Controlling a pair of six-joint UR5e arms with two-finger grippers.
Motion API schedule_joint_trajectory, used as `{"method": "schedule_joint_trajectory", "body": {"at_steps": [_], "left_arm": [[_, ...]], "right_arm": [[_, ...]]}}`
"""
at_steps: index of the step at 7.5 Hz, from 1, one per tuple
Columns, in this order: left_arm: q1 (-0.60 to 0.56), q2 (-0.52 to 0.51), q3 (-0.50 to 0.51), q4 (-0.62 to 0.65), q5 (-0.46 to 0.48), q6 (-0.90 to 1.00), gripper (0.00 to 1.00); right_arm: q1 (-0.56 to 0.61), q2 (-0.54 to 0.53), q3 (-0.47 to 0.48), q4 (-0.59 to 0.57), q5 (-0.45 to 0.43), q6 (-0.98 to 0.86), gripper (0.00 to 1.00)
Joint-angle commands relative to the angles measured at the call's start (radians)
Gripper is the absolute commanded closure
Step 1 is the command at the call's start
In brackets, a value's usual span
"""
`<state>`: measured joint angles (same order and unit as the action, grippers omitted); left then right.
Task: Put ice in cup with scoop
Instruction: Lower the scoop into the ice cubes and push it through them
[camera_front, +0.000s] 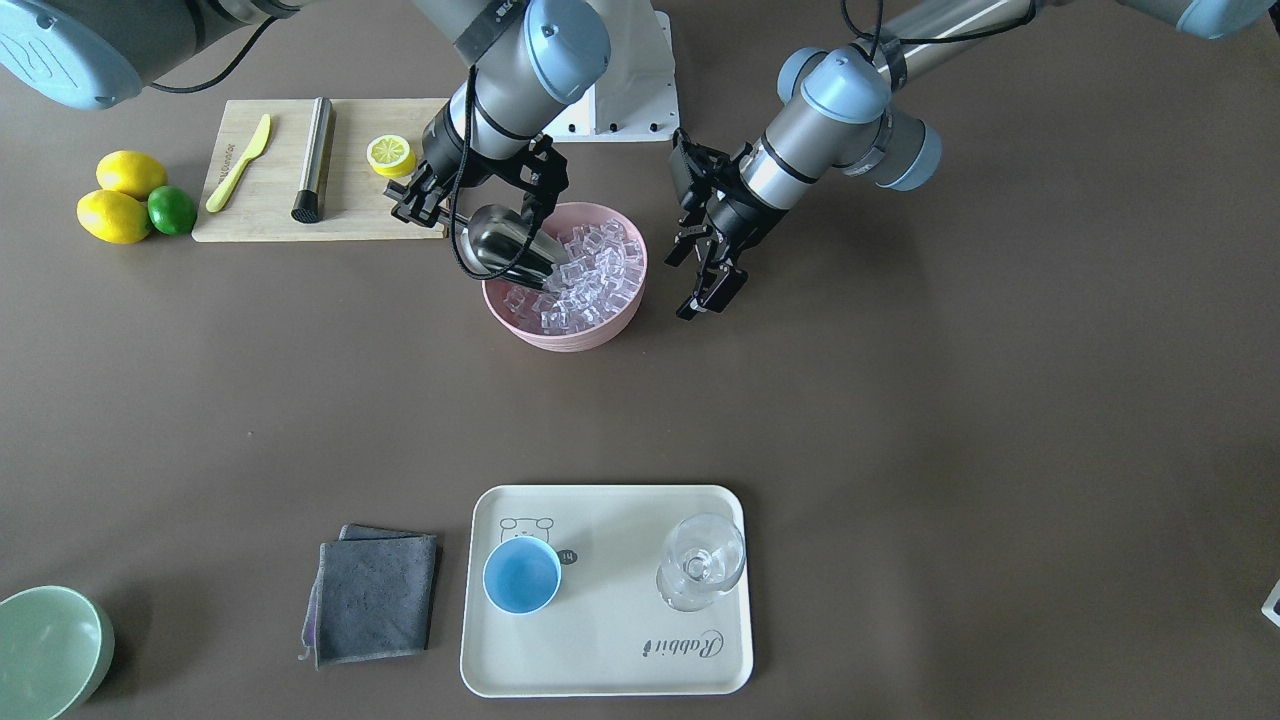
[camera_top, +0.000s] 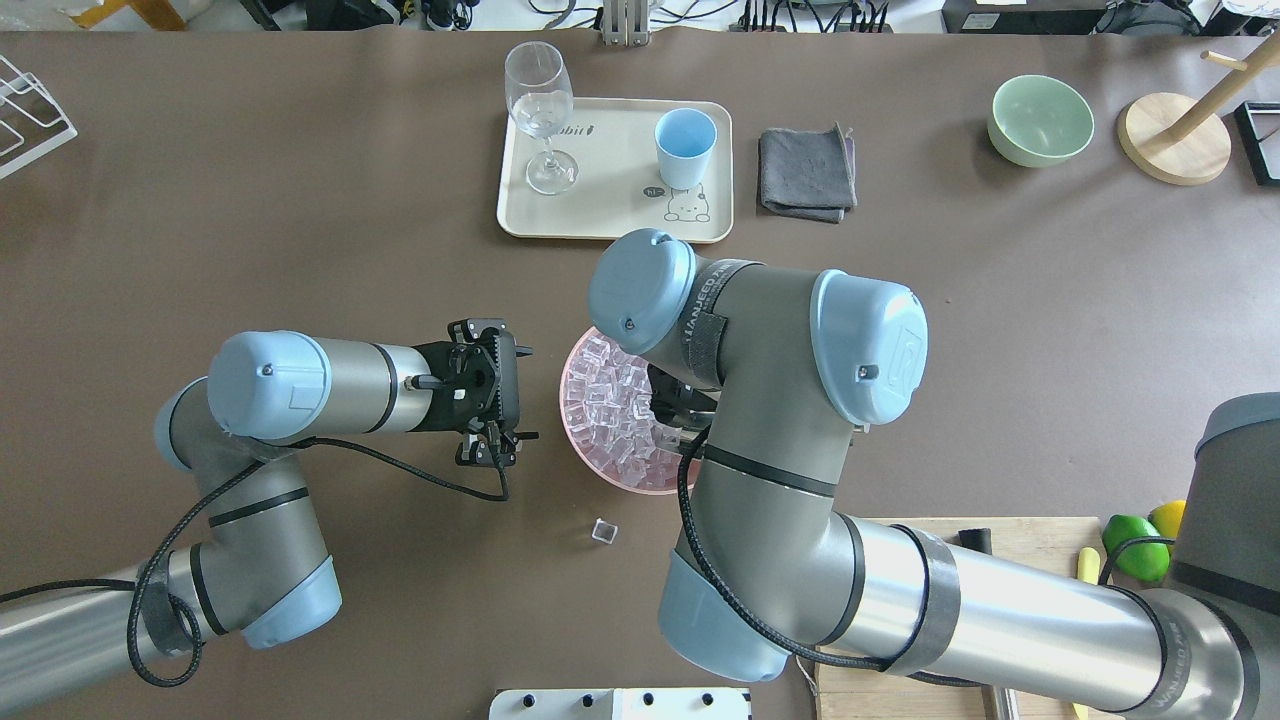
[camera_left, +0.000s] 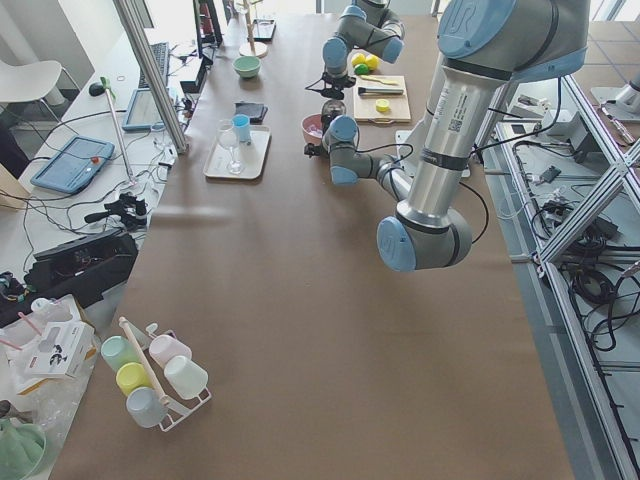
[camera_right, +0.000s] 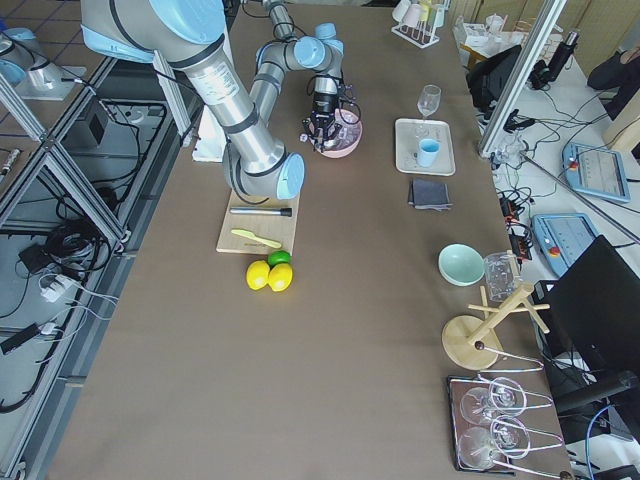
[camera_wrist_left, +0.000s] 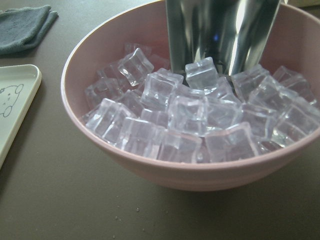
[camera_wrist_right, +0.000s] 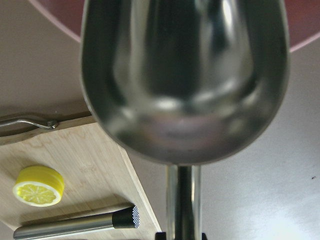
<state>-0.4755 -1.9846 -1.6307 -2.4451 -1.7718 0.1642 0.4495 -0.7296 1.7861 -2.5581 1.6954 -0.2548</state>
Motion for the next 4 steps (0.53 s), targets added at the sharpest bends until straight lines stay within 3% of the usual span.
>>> {"method": "schedule_joint_trajectory", "body": {"at_steps": [1,2,4], "left_arm": [[-0.020,-0.003,0.000,0.011,-0.005,0.000,0.02],[-0.020,-0.003,0.000,0.011,-0.005,0.000,0.02],[-0.020,-0.003,-0.001,0.011,-0.011,0.001,0.02]], "right_arm": [[0.000,-0.043,0.030,0.077,0.001,-0.014,1.00],[0.000,-0.077,0.032,0.144,0.003,-0.014,1.00],[0.000,-0.094,0.047,0.173,0.003,-0.032,1.00]]}}
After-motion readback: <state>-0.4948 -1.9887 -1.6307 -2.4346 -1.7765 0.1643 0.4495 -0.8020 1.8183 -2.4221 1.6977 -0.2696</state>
